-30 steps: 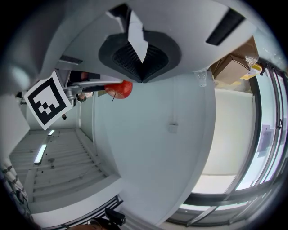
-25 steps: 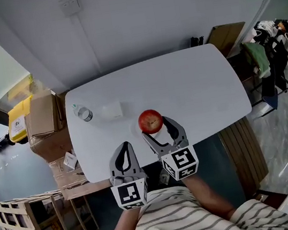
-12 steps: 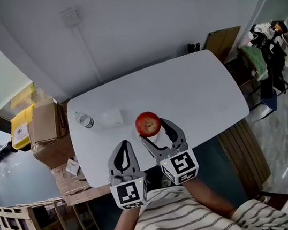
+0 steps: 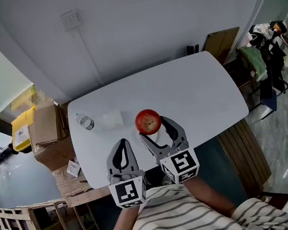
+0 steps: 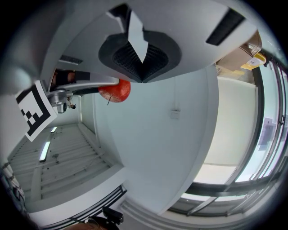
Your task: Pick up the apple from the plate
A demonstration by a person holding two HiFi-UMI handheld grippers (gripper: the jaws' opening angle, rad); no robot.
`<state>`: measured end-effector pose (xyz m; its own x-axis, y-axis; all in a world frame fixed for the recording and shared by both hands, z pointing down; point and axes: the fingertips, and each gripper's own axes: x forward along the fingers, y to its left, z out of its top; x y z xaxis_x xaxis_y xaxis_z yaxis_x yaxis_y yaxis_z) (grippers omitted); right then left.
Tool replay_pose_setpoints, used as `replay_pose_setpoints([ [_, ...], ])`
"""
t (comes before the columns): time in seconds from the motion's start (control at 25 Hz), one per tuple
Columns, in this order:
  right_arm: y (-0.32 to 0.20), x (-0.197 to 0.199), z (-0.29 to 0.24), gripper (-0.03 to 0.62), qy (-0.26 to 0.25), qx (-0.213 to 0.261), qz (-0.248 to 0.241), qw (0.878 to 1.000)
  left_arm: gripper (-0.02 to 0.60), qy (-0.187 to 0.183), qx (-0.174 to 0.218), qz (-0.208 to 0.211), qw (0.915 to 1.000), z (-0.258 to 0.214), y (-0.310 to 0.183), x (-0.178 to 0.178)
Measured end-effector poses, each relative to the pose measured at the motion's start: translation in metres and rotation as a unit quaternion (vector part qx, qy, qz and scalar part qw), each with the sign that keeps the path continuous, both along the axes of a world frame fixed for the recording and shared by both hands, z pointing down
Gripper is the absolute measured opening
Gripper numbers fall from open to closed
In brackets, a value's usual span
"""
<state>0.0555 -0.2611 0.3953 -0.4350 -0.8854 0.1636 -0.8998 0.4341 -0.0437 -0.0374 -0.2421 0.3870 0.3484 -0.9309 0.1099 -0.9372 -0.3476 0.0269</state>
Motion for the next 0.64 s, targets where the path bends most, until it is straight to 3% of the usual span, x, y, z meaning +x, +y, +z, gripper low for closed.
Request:
replay_pose_setpoints([
  [0.64,0.0027,-0.009,-0.0047,0.344,0.001,0.003,-0.007,1.0,0.005,0.005,0.004,-0.001,1.0,-0.0058,-0.0022,-0.0013],
])
